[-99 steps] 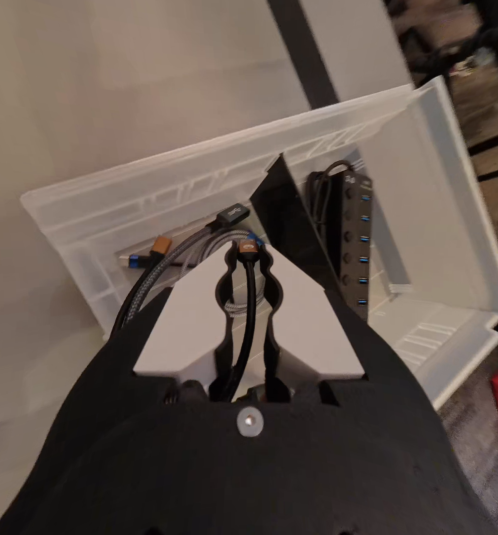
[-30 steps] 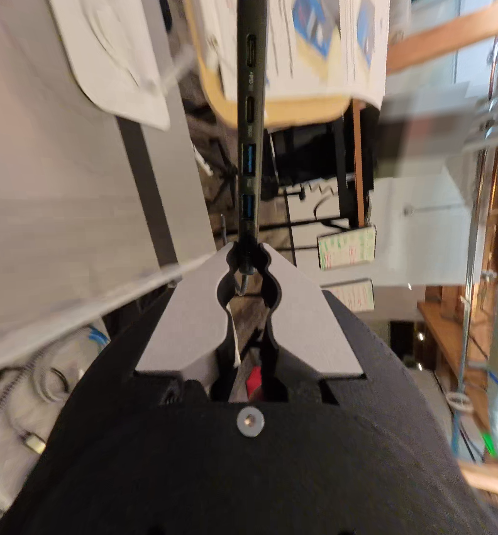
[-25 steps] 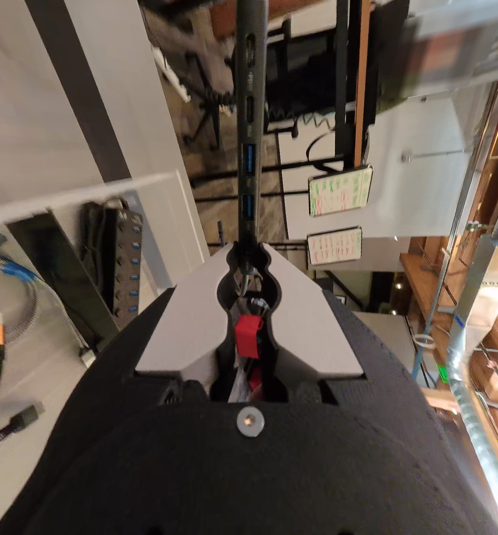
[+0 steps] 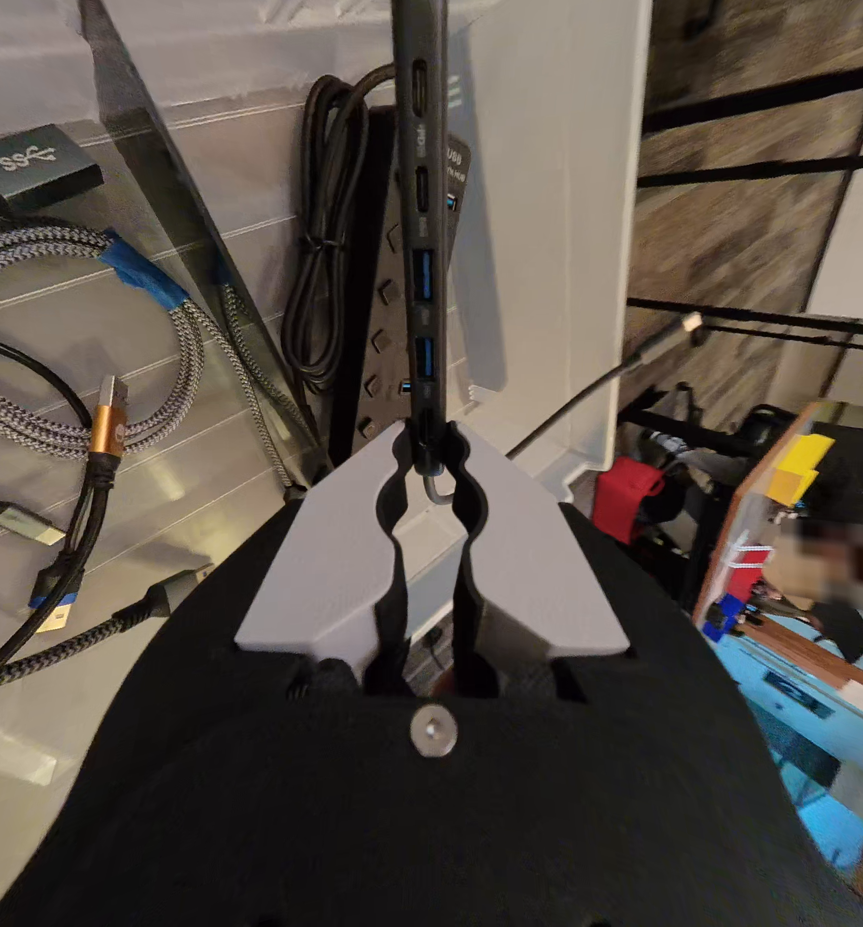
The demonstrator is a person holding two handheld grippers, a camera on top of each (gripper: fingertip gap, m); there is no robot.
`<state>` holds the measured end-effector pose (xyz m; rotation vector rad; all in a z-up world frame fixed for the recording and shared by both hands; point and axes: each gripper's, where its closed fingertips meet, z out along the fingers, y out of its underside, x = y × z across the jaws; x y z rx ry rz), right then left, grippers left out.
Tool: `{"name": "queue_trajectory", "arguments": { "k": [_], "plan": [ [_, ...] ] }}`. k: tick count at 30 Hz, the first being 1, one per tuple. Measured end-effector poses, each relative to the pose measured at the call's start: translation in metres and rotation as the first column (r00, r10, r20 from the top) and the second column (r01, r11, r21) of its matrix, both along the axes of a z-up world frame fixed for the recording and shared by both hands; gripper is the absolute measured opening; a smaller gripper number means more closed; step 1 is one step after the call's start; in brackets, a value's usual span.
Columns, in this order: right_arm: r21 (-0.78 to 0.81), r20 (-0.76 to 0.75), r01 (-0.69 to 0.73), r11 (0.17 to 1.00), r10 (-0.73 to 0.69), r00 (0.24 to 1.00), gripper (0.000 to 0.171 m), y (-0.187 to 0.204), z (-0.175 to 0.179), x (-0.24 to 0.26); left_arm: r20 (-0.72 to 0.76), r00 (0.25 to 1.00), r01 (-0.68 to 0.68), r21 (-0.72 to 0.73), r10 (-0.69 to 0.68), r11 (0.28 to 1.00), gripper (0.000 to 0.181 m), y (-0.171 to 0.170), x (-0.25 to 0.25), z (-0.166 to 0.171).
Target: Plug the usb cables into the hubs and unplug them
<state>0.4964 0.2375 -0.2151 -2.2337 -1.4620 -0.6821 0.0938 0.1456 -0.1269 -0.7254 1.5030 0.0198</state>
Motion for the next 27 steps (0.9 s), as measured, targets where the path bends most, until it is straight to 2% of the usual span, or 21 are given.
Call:
{"name": "queue_trajectory", "arguments": {
  "k": [1,5,14,22,27],
  "plan": [
    [-0.046,-0.01,0.013,0.999,-0.013,1.0,0.01,-0.002,-0.005,0.001,-0.002,1.0,-0.002,-0.001,0.002,1.0,0.033,0.001,0.0,-0.001],
    [-0.21,-0.017,0.039,0.977,-0.043,0.999,0.009,-0.009,-0.023,0.005,-0.004,1.0,-0.007,-0.009,0.007,1.0,0.034,0.004,-0.002,-0.002],
    [-0.322,0.071,0.041,0.946,-0.019,0.997,0.009,-0.003,-0.037,0.007,-0.034,0.999,-0.013,-0.021,0.012,1.0,0.033,0.009,-0.002,-0.012],
    [-0.271,0.177,0.022,0.962,0.028,0.984,0.014,0.006,-0.038,0.006,-0.045,0.999,-0.003,-0.032,0.002,0.999,0.034,0.008,-0.002,-0.015],
    [-0.198,0.225,-0.005,0.98,0.05,0.973,0.025,0.01,-0.028,0.001,-0.045,0.999,0.002,-0.034,-0.004,0.999,0.034,0.007,-0.003,-0.013]
  ]
}}
